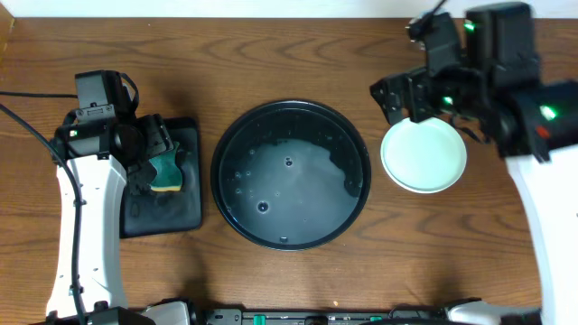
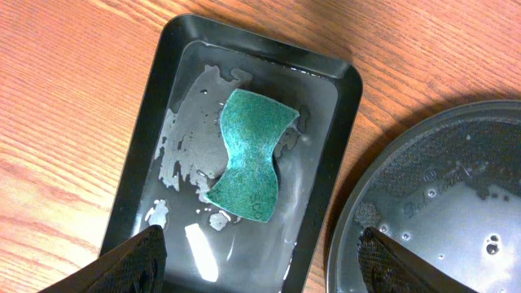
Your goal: Clean dirty plates on tray and stack at the side
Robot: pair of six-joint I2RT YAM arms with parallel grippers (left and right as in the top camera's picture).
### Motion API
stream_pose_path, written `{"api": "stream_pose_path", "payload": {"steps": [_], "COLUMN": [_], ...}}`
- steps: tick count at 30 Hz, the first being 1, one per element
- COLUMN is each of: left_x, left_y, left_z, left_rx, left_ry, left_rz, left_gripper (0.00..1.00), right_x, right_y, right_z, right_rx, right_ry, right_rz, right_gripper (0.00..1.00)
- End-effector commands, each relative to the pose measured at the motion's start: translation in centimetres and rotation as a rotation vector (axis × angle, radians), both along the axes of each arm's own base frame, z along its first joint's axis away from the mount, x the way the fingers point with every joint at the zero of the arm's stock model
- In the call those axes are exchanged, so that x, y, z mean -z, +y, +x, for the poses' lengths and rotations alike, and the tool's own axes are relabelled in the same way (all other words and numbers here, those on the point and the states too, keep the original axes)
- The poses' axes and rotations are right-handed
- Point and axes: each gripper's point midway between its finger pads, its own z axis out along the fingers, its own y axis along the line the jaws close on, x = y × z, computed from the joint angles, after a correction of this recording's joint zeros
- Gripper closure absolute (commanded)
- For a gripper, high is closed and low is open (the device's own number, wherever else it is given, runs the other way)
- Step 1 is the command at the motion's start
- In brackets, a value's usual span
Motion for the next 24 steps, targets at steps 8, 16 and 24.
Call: {"api": "stream_pose_path", "payload": {"steps": [8,16,24], "left_x": [-0.3,-0.3,-0.3], "left_y": [0.0,0.0,0.0], "left_z": [0.2,0.2,0.2], "left_rx": [-0.007,-0.007,-0.007], "left_ry": [-0.006,-0.006,-0.006], "left_rz": [-0.001,-0.001,-0.001], "left_gripper": [0.24,0.24,0.24], "right_x": [-5.7,-2.0,-1.4], "right_y": [-2.8,-5.0,-7.0], "right_z": [-5.7,-11.7,-11.2], "right_rx": [0.042,0.067,0.158], "right_ry": [-0.161,0.050,0.040], "right_rz": [-0.008,-0.097,-0.171], "right_gripper": [0.01,0.01,0.01]}}
